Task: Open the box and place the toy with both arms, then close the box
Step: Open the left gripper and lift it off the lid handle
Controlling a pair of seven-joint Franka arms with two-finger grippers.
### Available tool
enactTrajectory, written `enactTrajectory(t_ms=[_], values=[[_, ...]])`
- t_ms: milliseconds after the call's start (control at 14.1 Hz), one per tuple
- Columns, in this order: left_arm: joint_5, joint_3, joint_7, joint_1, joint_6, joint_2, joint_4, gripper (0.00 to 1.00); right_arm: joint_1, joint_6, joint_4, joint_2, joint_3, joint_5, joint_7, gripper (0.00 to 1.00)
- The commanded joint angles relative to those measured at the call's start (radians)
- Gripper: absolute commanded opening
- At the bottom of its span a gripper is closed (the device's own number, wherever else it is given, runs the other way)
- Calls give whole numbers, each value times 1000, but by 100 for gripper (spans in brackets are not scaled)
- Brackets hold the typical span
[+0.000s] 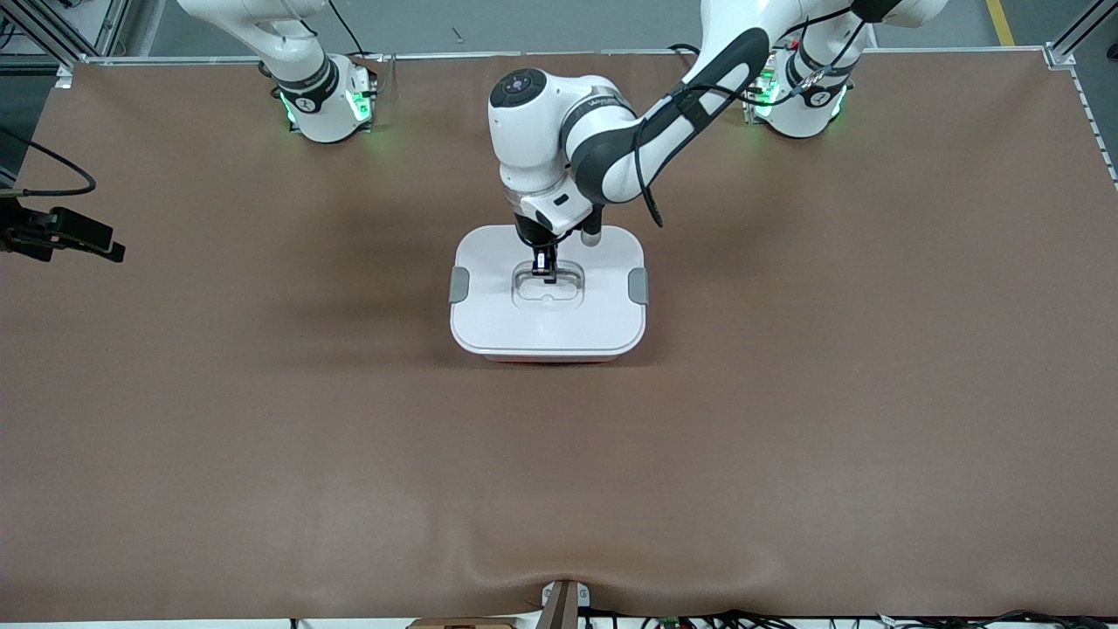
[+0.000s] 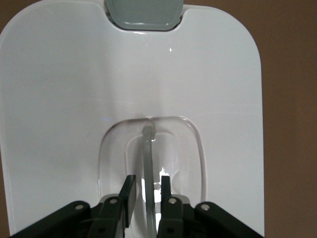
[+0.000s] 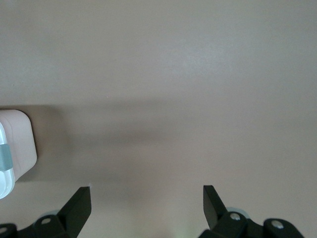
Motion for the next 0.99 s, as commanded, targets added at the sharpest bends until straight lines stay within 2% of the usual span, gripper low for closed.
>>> enactTrajectory(t_ms=[0,142,284,496,780,922], values=[[45,-7,-129,-1,-42,-43,-9,100,-6,-13,14,-2,-1,9,13,100],[-2,-10,-65,15,-91,-89,-6,100,-7,-15,14,-2,-2,9,11,100],[-108,-10,67,64,-105,-144,-4,100,-9,-15,14,-2,-4,9,11,100],[-182,-10,234,139,-137,-210,-4,100,-7,-12,13,-2,-2,9,12,100],[-298,-10,518,257,-166,-273,3,100,-12,-16,10,-4,-6,10,8,100],[-335,-10,662,315,-217,-282,45,100,-24,-19,8,-6,-4,10,6,100]])
